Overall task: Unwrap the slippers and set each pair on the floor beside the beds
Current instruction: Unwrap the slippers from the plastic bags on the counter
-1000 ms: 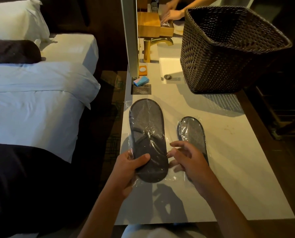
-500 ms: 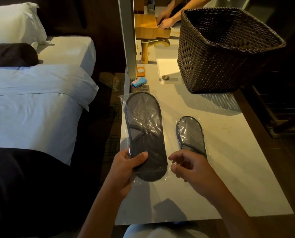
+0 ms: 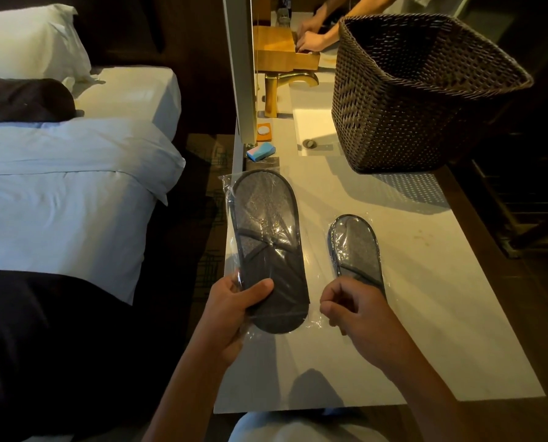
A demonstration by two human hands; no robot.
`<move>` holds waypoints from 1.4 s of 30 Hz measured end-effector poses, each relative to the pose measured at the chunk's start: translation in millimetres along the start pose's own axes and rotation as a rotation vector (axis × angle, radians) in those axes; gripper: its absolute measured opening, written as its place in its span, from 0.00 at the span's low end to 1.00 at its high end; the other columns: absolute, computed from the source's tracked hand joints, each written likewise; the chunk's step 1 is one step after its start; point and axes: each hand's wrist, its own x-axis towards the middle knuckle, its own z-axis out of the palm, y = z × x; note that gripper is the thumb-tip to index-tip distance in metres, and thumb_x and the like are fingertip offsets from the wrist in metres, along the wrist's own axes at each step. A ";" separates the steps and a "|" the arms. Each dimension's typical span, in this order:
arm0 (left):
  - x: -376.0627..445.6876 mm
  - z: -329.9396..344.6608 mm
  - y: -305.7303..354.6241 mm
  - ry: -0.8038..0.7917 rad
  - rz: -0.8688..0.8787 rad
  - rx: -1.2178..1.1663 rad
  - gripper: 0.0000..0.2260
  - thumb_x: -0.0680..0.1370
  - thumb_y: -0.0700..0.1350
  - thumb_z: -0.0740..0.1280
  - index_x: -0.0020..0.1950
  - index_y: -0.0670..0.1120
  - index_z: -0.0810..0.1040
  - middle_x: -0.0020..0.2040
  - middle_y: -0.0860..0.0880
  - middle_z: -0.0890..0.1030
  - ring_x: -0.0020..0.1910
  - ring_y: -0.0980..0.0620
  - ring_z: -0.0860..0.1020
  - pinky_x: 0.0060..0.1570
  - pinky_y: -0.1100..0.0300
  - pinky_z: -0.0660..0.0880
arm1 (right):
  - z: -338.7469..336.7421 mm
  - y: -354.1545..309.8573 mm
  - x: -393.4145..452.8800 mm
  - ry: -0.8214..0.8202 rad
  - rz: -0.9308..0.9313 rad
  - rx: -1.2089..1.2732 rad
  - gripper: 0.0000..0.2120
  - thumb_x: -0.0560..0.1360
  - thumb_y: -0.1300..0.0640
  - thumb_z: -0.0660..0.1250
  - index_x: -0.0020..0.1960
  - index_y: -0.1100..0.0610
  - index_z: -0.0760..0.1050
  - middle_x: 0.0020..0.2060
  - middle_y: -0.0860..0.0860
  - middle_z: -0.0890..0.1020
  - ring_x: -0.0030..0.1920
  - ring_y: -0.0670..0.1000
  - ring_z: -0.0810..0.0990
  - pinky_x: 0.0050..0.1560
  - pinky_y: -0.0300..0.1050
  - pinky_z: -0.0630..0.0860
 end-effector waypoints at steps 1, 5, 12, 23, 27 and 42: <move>-0.4 0.9 -0.3 -0.001 0.000 -0.001 0.19 0.68 0.44 0.73 0.57 0.44 0.77 0.50 0.42 0.85 0.48 0.43 0.86 0.41 0.55 0.83 | -0.2 0.8 -0.5 0.002 -0.002 -0.003 0.06 0.77 0.60 0.67 0.42 0.52 0.76 0.35 0.46 0.79 0.38 0.41 0.79 0.36 0.31 0.76; -1.2 3.5 -1.7 0.023 0.005 0.014 0.19 0.69 0.43 0.73 0.59 0.42 0.76 0.50 0.40 0.85 0.46 0.42 0.86 0.39 0.56 0.83 | -1.7 3.6 -2.2 0.026 -0.013 0.012 0.06 0.78 0.61 0.66 0.42 0.54 0.76 0.34 0.47 0.79 0.37 0.42 0.79 0.35 0.32 0.77; 0.0 7.3 -5.4 0.022 0.015 0.011 0.11 0.74 0.39 0.71 0.56 0.42 0.77 0.44 0.43 0.87 0.44 0.42 0.86 0.38 0.57 0.83 | -3.3 7.7 -5.4 0.044 -0.053 0.024 0.08 0.79 0.62 0.64 0.42 0.55 0.75 0.34 0.45 0.78 0.37 0.40 0.79 0.36 0.31 0.76; 6.3 15.8 -12.4 0.078 -0.018 -0.034 0.09 0.75 0.38 0.70 0.55 0.43 0.78 0.44 0.43 0.87 0.44 0.44 0.86 0.38 0.55 0.83 | -4.4 11.7 -12.3 0.088 -0.233 -0.052 0.14 0.77 0.67 0.65 0.40 0.50 0.71 0.43 0.50 0.76 0.44 0.50 0.75 0.44 0.38 0.76; 13.6 14.3 -9.3 0.136 -0.044 -0.118 0.13 0.76 0.36 0.69 0.60 0.38 0.79 0.51 0.39 0.86 0.51 0.40 0.85 0.48 0.46 0.83 | -9.6 17.0 -15.4 0.095 -0.201 -0.056 0.10 0.77 0.64 0.67 0.43 0.51 0.72 0.49 0.51 0.77 0.51 0.50 0.78 0.52 0.45 0.79; 18.8 22.2 -11.2 0.188 0.019 -0.049 0.09 0.75 0.38 0.71 0.55 0.45 0.80 0.49 0.42 0.86 0.46 0.45 0.86 0.39 0.54 0.83 | -6.1 -18.5 -12.4 0.203 -0.512 -0.356 0.11 0.76 0.49 0.62 0.50 0.53 0.80 0.45 0.46 0.83 0.46 0.43 0.80 0.45 0.45 0.80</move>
